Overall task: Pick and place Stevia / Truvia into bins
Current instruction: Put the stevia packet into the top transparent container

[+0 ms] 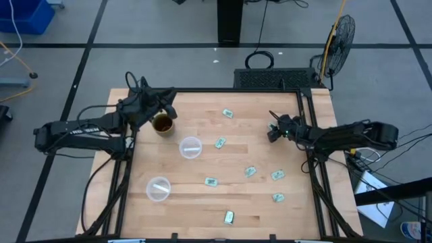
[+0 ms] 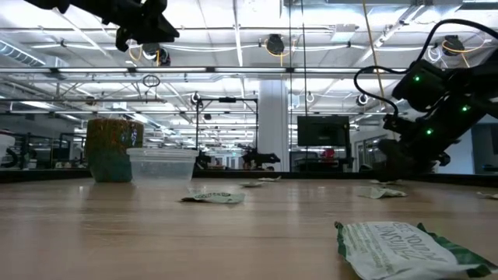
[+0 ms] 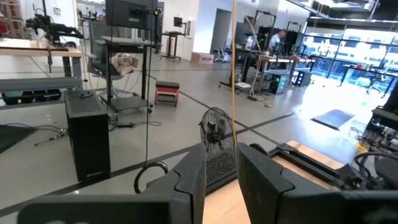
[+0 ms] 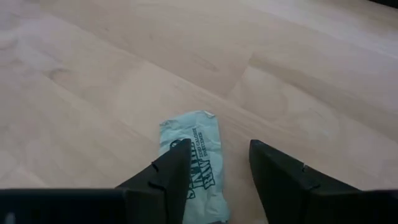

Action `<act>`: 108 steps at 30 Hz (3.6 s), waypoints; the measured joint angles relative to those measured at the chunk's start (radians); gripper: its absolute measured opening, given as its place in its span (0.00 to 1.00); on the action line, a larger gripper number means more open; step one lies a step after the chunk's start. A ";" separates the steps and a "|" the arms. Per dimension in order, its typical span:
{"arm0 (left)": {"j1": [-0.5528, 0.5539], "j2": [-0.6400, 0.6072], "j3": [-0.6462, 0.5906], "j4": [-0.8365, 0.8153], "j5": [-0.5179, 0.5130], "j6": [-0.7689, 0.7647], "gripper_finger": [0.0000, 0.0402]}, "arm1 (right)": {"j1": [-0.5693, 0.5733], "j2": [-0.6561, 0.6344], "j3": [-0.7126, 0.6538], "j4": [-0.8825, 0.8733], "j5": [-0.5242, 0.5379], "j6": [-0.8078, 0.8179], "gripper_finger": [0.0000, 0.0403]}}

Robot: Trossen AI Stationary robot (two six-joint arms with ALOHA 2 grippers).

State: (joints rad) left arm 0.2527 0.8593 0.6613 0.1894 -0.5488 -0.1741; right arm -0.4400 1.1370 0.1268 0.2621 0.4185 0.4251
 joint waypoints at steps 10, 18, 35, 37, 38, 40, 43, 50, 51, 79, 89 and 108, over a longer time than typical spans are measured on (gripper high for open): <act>0.002 0.000 0.000 -0.007 0.002 0.000 0.23 | 0.003 0.076 0.000 0.096 -0.002 -0.004 0.07; 0.002 0.001 -0.001 -0.100 0.053 -0.027 0.23 | 0.016 0.079 -0.003 0.427 -0.249 -0.100 0.00; 0.052 0.007 -0.001 -0.087 0.070 -0.045 0.23 | 0.347 0.354 0.643 0.313 -0.369 -0.402 0.00; 0.055 0.007 -0.001 -0.081 0.072 -0.045 0.23 | 0.366 0.446 0.723 0.312 -0.369 -0.425 0.00; 0.055 0.007 -0.001 -0.082 0.072 -0.045 0.23 | 0.373 0.492 0.760 0.309 -0.369 -0.435 0.00; 0.055 0.007 -0.001 -0.086 0.073 -0.045 0.23 | 0.384 0.575 0.822 0.309 -0.369 -0.452 0.00; 0.055 0.007 -0.001 -0.092 0.074 -0.045 0.23 | 0.391 0.680 0.901 0.303 -0.369 -0.467 0.00; 0.055 0.007 -0.001 -0.093 0.074 -0.042 0.23 | 0.389 0.835 1.020 0.316 -0.369 -0.464 0.00; 0.055 0.007 -0.001 -0.096 0.074 -0.041 0.23 | 0.389 0.850 1.031 0.317 -0.369 -0.464 0.00; 0.055 0.007 -0.001 -0.116 0.077 -0.044 0.23 | 0.392 1.022 1.054 0.583 -0.424 -0.432 0.11; 0.055 0.007 -0.001 -0.116 0.077 -0.049 0.23 | 0.392 0.987 1.054 0.613 -0.424 -0.503 0.28; 0.060 0.424 0.089 -0.016 0.377 -0.078 0.23 | 0.383 0.155 1.053 -0.550 -0.310 -0.620 0.22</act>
State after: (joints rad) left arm 0.3129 1.2835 0.7505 0.1736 -0.1716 -0.2526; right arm -0.0574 1.2921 1.1801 -0.2883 0.1086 -0.1947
